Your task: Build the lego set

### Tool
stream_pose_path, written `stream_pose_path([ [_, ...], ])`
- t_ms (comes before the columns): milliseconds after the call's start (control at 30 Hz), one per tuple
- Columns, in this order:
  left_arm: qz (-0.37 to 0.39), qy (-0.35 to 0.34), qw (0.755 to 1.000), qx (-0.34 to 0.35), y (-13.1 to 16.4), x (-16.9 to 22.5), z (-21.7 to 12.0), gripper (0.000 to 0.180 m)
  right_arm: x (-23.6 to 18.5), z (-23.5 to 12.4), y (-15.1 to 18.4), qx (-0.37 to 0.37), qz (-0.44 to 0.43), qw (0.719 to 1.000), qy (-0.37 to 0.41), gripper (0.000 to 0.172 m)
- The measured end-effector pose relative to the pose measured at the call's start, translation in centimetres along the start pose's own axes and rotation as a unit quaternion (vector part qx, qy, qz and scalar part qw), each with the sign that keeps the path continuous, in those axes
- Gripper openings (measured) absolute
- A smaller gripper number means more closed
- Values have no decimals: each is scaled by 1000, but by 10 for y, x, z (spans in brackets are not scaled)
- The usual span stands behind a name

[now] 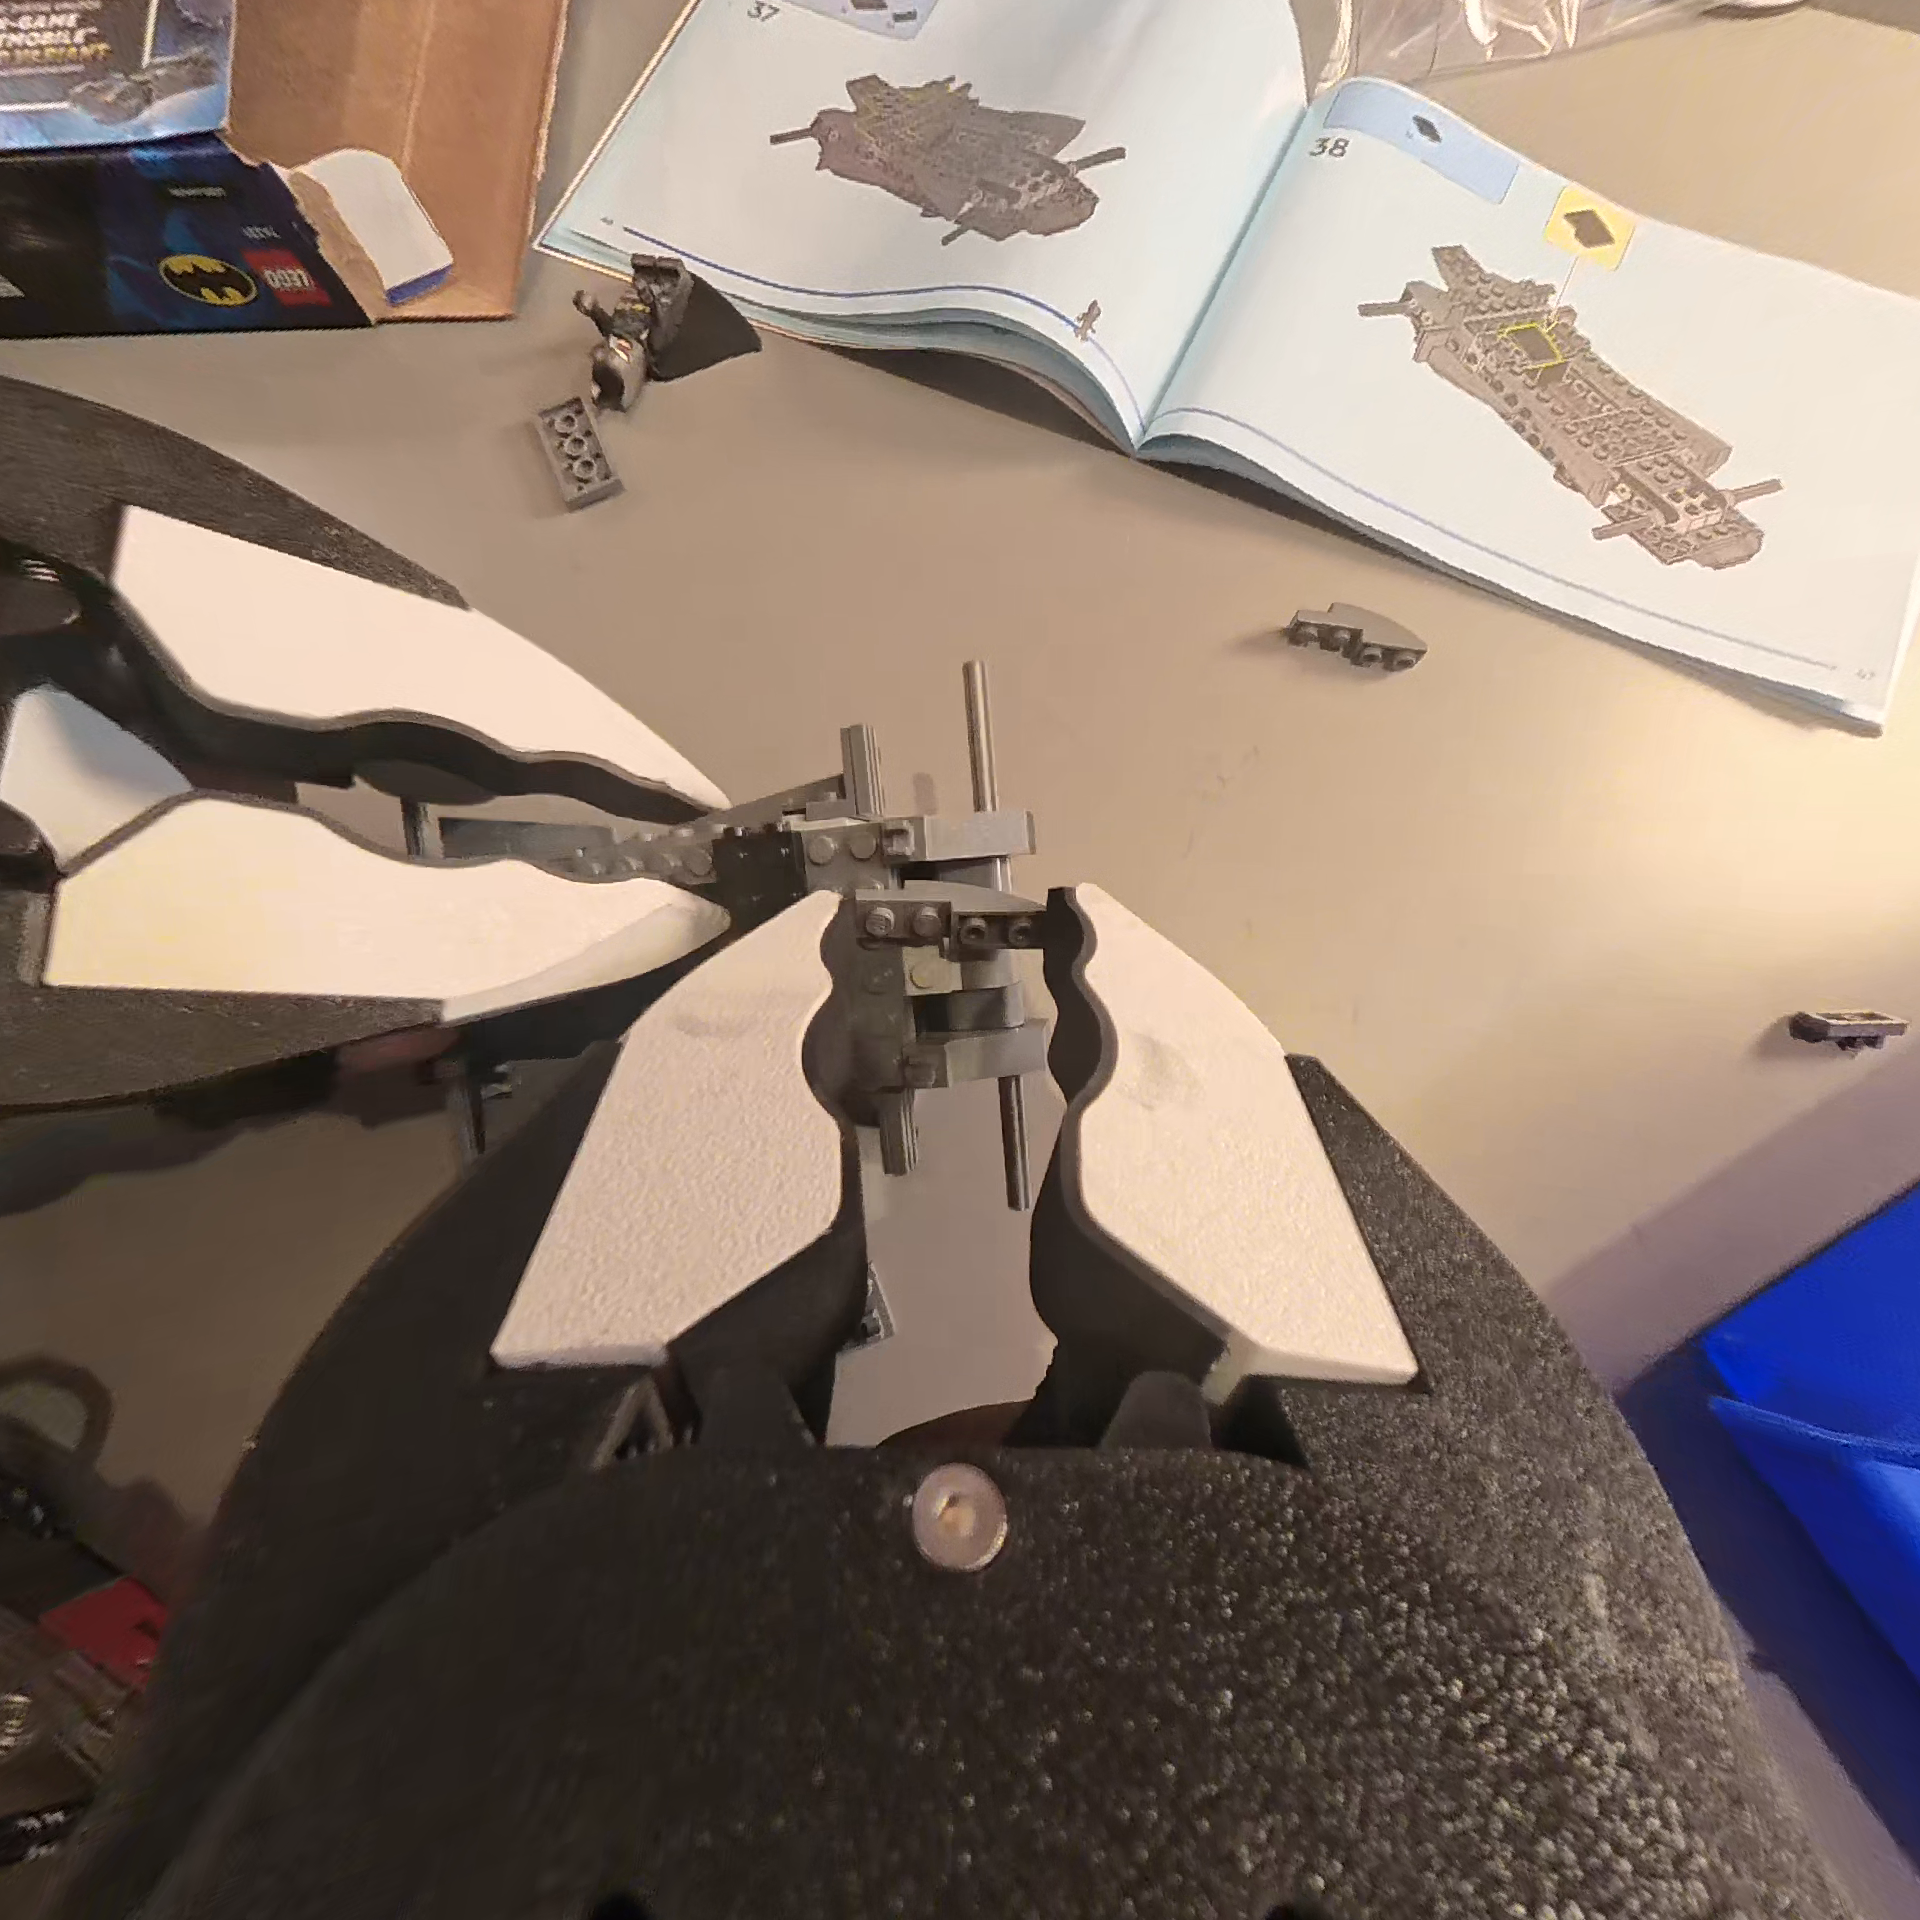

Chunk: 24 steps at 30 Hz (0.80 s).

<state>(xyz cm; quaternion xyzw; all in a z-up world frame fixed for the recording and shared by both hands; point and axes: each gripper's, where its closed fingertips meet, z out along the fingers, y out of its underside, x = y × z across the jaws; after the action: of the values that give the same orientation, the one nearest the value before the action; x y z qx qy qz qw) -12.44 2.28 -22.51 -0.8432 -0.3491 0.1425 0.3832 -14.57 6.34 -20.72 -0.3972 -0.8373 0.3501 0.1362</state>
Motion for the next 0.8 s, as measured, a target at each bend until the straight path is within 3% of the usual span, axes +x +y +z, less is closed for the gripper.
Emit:
stream_pose_path([
  [433,-21,46,999,-7,6,2,-1,17,-10,-2,2,9,1,998,-69,43],
  [633,-29,89,996,-7,5,2,-6,17,-5,-20,-7,58,-86,990,-98,44],
  [800,-18,90,995,-50,18,-7,-7,17,25,-21,13,11,-120,991,-63,41],
])
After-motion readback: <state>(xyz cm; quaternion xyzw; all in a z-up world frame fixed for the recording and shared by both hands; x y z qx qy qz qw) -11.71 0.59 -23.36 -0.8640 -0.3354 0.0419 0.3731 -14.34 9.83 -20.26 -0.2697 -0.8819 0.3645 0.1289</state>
